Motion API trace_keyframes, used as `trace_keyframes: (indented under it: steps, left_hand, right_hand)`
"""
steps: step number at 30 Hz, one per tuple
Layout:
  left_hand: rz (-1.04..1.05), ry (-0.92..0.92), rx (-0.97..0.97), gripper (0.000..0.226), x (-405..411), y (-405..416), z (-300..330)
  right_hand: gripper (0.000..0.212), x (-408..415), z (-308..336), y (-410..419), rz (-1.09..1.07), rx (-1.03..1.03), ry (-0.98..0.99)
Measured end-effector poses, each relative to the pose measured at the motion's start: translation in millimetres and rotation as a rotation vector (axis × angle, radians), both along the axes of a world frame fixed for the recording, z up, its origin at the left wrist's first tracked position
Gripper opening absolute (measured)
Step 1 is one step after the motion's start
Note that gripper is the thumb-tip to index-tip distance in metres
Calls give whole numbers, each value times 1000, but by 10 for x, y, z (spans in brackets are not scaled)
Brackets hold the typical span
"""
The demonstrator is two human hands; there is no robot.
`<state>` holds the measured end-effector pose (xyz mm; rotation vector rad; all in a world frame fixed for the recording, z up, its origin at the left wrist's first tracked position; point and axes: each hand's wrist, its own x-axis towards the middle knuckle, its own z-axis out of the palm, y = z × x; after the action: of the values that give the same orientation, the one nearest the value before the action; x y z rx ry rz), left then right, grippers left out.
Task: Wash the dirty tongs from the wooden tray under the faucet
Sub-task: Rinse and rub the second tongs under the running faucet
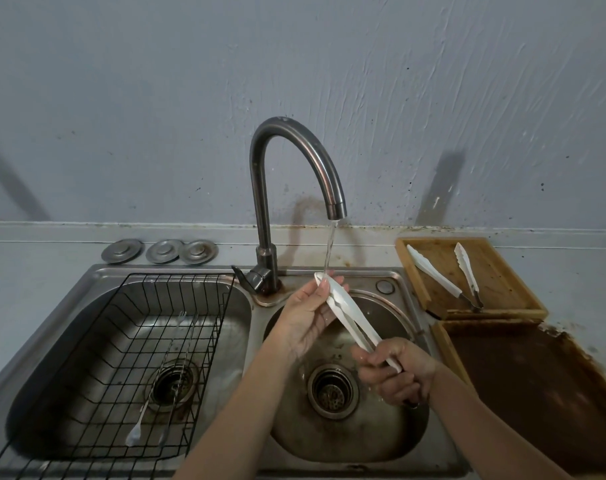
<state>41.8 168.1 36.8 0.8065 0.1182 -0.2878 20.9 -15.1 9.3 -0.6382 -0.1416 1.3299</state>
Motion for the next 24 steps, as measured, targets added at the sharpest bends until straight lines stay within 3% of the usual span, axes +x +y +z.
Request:
trace_keyframes:
  steps: [2, 5, 8, 13, 17, 21, 24]
  left_hand:
    - [33, 23, 32, 18, 4, 8, -15]
    - [116, 93, 40, 20, 31, 64, -57]
    - [236, 260, -20, 20, 102, 196, -175]
    - [338, 488, -194, 24, 140, 220, -340]
    - [367, 595, -277, 32, 69, 71, -381]
    - [383, 692, -438, 37, 30, -44, -488]
    - [338, 717, -499, 39, 16, -75, -555]
  right_hand:
    - [16, 4, 26, -3, -27, -70, -13]
    - [20, -28, 219, 21, -169, -338, -140]
    - [30, -15, 422, 12, -435, -602, -371]
    - [23, 25, 622, 103, -789, -692, -816]
    - [19, 69, 775, 399, -818, -764, -1294]
    - [22, 170, 873, 618, -773, -814, -1539]
    - [26, 219, 881, 717, -787, -808, -1618]
